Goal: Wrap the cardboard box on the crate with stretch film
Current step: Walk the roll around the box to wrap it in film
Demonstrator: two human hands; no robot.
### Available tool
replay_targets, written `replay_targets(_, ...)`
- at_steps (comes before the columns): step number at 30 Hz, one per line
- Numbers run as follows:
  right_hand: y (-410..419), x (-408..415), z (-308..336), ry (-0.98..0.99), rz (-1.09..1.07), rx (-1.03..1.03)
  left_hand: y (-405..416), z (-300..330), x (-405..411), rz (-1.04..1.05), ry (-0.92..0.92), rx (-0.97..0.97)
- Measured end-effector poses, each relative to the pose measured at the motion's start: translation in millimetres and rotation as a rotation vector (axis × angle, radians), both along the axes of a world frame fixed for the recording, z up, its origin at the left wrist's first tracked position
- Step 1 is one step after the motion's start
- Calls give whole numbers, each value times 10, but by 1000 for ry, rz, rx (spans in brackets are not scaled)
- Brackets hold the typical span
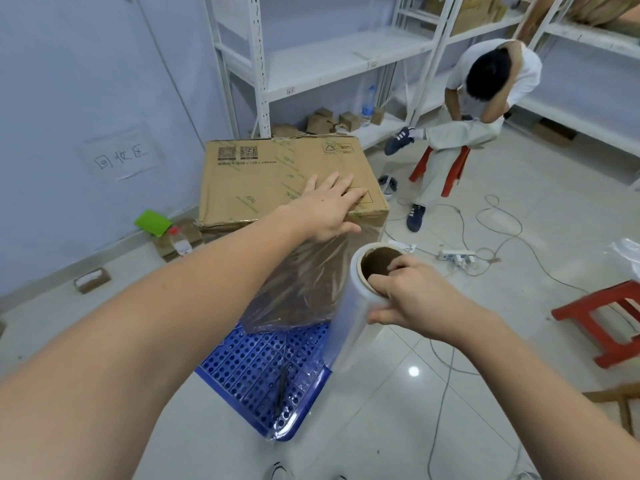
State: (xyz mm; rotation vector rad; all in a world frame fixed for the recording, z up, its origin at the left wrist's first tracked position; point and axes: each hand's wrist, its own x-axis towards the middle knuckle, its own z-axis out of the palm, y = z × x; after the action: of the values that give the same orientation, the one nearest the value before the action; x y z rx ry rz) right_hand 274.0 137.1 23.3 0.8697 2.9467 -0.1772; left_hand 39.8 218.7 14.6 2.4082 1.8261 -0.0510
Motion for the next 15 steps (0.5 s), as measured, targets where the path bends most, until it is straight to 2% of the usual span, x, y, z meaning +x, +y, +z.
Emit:
replay_targets(3, -70, -44, 73, -34, -9, 47, -40, 107, -106, -47, -55, 4)
replay_targets(6, -155, -98, 137, -98, -77, 124, -158, 176, -313, -134, 50, 38)
replay_targets(9, -222, -222, 91, -134, -147, 177, -285, 154, -528, -118, 154, 56)
replay_targets(12, -260, -392, 63, -120, -351, 147, -336, 64, -666, -79, 150, 75)
replay_targets(15, -235, -467, 49, -68, -359, 148, -315, -39, -669, -72, 192, 62)
